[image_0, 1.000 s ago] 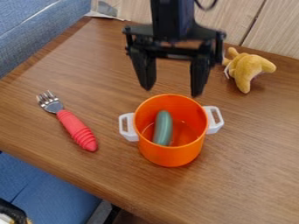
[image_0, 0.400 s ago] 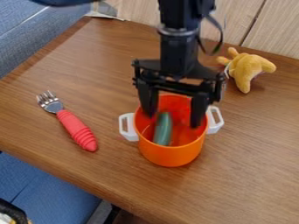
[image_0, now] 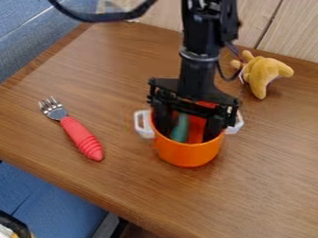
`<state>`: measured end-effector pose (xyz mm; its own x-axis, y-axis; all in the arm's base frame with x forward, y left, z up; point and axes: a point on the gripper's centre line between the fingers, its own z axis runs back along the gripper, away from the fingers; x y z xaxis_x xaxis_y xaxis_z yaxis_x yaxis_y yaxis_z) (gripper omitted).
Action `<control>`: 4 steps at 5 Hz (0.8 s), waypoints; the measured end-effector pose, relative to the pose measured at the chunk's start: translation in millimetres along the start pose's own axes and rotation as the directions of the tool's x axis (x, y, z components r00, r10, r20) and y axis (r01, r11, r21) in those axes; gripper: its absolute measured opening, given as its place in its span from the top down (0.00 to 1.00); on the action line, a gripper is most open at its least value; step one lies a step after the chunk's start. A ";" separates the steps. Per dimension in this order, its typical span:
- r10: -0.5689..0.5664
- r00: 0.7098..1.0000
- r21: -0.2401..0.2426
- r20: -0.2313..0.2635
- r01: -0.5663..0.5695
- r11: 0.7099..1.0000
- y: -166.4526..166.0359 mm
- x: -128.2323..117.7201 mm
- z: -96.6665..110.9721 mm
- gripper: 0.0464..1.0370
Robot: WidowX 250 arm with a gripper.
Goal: Put the green object to the upper left of the table
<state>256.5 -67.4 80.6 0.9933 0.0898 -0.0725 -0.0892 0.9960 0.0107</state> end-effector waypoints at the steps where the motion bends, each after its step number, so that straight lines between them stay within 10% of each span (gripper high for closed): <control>1: -0.004 1.000 0.017 0.018 0.003 1.000 -2.7 0.5 -0.7 0.09; 3: -0.005 0.999 0.043 0.031 0.004 0.999 -5.3 1.2 -3.8 0.60; 4: -0.003 0.999 0.040 0.035 0.002 0.999 -5.4 0.7 -3.6 0.60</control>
<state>257.4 -72.6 76.9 0.9956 0.0862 -0.0373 -0.0843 0.9952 0.0504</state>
